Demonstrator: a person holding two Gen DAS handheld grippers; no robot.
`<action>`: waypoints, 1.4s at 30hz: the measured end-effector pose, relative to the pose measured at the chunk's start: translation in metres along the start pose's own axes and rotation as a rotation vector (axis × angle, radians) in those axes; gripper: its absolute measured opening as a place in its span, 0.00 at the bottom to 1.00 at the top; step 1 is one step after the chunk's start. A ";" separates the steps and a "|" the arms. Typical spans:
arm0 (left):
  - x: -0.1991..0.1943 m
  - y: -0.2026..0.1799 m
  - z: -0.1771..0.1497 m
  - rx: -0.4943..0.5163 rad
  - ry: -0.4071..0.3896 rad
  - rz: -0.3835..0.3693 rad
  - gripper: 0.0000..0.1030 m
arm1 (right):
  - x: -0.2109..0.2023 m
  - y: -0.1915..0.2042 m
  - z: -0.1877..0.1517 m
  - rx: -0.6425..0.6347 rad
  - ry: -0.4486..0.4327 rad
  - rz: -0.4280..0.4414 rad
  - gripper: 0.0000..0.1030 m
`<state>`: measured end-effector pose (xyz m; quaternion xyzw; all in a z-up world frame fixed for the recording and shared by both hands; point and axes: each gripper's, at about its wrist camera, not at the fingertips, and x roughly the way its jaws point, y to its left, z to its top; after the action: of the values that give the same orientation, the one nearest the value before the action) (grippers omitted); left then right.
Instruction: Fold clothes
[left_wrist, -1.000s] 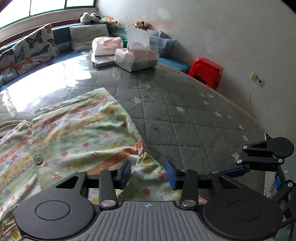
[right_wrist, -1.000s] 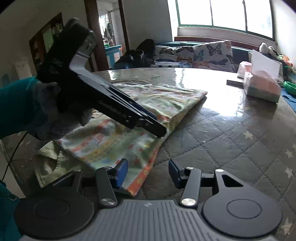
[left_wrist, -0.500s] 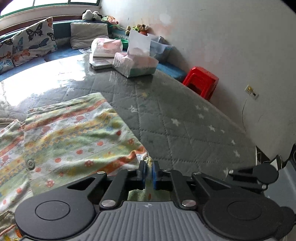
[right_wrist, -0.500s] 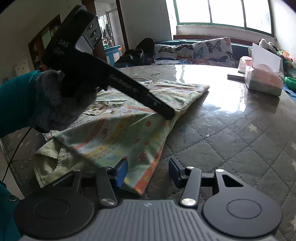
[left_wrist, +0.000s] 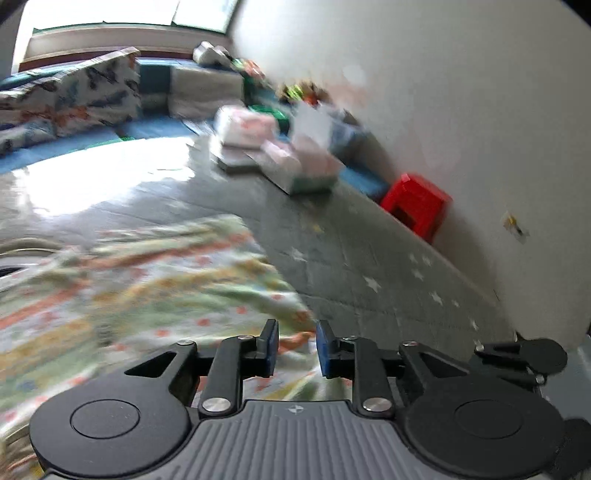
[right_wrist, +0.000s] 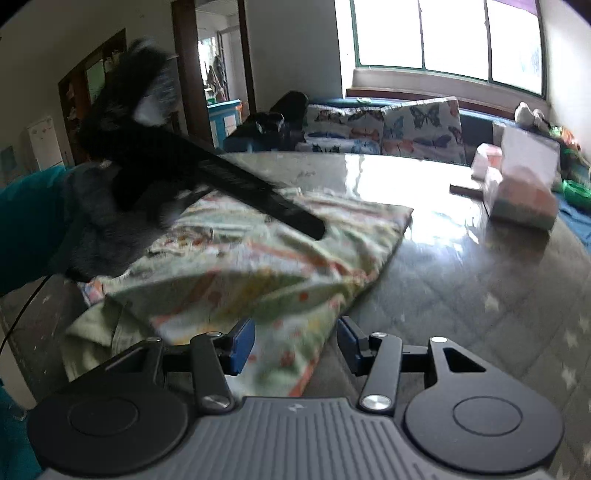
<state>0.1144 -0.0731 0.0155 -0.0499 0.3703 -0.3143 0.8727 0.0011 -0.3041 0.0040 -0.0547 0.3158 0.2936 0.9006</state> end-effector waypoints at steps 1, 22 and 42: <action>-0.011 0.004 -0.005 -0.012 -0.013 0.017 0.26 | 0.002 0.000 0.004 -0.006 -0.008 -0.002 0.48; -0.096 0.042 -0.096 -0.122 -0.075 0.341 0.52 | 0.059 0.011 0.019 -0.011 0.058 -0.061 0.48; -0.112 0.044 -0.101 -0.198 -0.175 0.388 0.03 | 0.062 0.017 0.018 0.004 0.074 -0.068 0.54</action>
<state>0.0092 0.0423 -0.0023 -0.0903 0.3251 -0.0971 0.9363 0.0403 -0.2537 -0.0175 -0.0747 0.3475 0.2599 0.8978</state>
